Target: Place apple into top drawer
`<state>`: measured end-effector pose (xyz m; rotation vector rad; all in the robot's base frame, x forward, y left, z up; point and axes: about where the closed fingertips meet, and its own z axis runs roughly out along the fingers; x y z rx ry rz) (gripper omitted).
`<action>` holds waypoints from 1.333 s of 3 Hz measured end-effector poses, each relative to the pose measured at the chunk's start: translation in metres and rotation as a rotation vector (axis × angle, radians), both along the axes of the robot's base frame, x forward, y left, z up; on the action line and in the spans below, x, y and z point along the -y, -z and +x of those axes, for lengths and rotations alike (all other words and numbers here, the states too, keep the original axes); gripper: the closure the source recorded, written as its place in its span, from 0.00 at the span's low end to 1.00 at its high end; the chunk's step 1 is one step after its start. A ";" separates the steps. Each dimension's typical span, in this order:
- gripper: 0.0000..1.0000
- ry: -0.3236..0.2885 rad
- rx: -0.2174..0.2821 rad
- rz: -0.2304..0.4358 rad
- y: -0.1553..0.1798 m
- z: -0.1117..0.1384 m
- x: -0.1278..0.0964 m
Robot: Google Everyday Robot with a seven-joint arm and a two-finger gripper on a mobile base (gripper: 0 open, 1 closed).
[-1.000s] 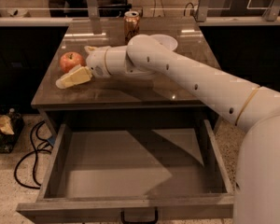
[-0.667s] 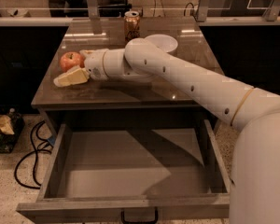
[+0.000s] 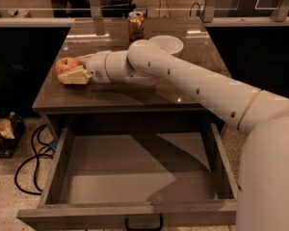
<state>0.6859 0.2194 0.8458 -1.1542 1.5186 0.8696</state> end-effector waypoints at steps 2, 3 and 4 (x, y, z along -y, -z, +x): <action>1.00 -0.008 -0.002 0.001 0.001 -0.002 -0.005; 1.00 -0.010 -0.003 0.001 0.001 -0.003 -0.006; 1.00 -0.065 -0.004 0.001 -0.009 -0.010 -0.003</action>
Offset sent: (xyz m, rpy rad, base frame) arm -0.0011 0.0023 -0.0003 0.0003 0.0007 0.0037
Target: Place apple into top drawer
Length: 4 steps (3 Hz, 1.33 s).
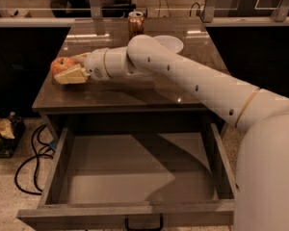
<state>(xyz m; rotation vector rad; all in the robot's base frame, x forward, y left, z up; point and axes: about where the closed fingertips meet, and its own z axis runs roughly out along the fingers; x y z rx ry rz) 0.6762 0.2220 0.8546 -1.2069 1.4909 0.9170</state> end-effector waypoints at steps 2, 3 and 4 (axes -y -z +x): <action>1.00 -0.091 0.048 -0.072 -0.051 -0.087 0.041; 1.00 -0.082 0.070 -0.104 -0.052 -0.140 0.062; 1.00 -0.036 0.079 -0.131 -0.025 -0.181 0.084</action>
Offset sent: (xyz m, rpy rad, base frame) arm -0.1613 -0.0820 0.0697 -0.1424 -0.0693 0.1249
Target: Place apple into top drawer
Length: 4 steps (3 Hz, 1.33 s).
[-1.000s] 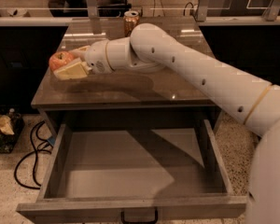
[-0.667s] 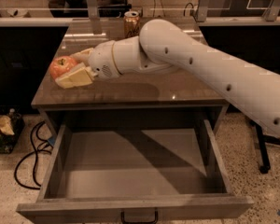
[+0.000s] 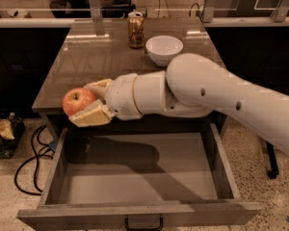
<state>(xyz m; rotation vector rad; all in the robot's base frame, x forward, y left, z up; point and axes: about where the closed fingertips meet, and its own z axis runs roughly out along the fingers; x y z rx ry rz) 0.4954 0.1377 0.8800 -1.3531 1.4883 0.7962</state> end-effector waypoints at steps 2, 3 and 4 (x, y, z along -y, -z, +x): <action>1.00 0.131 -0.007 -0.072 0.066 -0.036 0.059; 1.00 0.102 -0.032 -0.087 0.101 -0.020 0.099; 1.00 0.102 -0.032 -0.087 0.101 -0.020 0.099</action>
Offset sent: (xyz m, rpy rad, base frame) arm -0.0503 -0.1010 -0.1059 -0.1070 0.0210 -0.1914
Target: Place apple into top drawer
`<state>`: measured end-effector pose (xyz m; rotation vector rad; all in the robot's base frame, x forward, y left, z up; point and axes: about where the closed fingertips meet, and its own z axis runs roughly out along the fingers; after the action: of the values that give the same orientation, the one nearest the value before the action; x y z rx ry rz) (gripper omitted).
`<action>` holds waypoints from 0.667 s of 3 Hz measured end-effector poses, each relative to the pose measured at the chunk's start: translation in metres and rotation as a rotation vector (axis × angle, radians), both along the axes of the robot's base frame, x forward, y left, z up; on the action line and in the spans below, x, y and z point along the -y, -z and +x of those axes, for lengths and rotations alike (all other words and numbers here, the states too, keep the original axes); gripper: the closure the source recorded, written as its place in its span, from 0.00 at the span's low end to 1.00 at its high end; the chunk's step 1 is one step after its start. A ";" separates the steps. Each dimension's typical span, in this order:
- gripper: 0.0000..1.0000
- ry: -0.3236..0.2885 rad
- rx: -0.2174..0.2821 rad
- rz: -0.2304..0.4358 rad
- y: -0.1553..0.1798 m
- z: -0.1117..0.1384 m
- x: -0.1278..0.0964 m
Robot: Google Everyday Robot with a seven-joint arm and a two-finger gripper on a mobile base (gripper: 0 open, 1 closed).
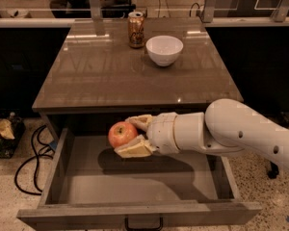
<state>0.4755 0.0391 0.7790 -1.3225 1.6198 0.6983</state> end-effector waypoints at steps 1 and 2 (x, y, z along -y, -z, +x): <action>1.00 -0.009 -0.005 0.016 0.009 0.001 -0.002; 1.00 -0.050 -0.030 0.075 0.048 0.002 -0.011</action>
Offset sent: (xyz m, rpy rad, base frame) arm 0.0032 0.0183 -0.1141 0.1704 0.0826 0.1063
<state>0.4771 0.0503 0.7305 -1.3078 1.5734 0.8058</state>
